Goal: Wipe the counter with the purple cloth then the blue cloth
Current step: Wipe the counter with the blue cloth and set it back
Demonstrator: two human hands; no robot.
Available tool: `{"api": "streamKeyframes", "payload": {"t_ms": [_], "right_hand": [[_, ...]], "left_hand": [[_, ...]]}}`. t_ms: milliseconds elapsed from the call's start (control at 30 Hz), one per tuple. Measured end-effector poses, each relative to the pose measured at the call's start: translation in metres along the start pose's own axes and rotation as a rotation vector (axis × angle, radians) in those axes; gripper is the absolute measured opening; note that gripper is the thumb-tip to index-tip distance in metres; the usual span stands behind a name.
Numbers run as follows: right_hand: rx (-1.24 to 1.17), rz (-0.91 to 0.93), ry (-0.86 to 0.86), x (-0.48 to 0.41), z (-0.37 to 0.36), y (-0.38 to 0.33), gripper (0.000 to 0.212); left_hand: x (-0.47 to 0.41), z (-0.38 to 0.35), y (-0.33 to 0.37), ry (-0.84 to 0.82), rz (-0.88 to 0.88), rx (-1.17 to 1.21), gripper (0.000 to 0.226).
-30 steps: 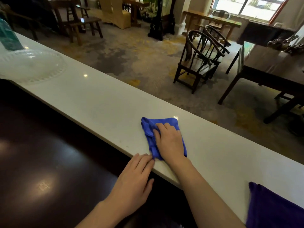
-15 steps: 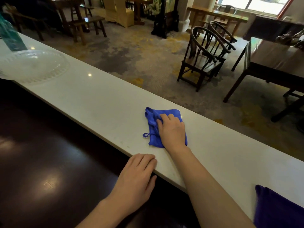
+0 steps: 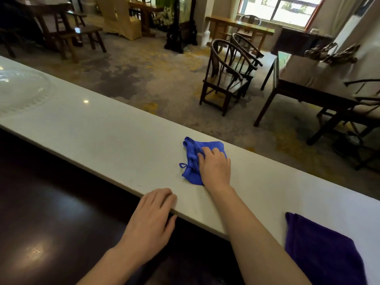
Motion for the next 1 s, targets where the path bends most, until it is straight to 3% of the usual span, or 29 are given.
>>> {"api": "streamKeyframes", "payload": {"t_ms": [100,600,1000], "right_hand": [[0.018,-0.053,0.016,-0.001,0.01,0.025,0.027],[0.176,-0.39,0.093,0.021,0.07,0.152,0.033],[0.108,-0.452,0.058,0.036,0.06,0.123,0.028]], "left_hand": [[0.003,-0.006,0.001,-0.002,-0.015,-0.006,0.05],[0.001,-0.01,-0.011,0.034,-0.067,-0.042,0.049],[0.007,-0.004,-0.015,0.004,-0.065,-0.016,0.05]]}}
Point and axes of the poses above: each hand's wrist, its own x-axis away from the middle knuckle, its own z-axis out of the back of the hand, y = z × x, the point moved 1 cm from there along -x, towards the middle knuckle, and after that the axes turned 13 degrees about -z, right-handed, at the moved point
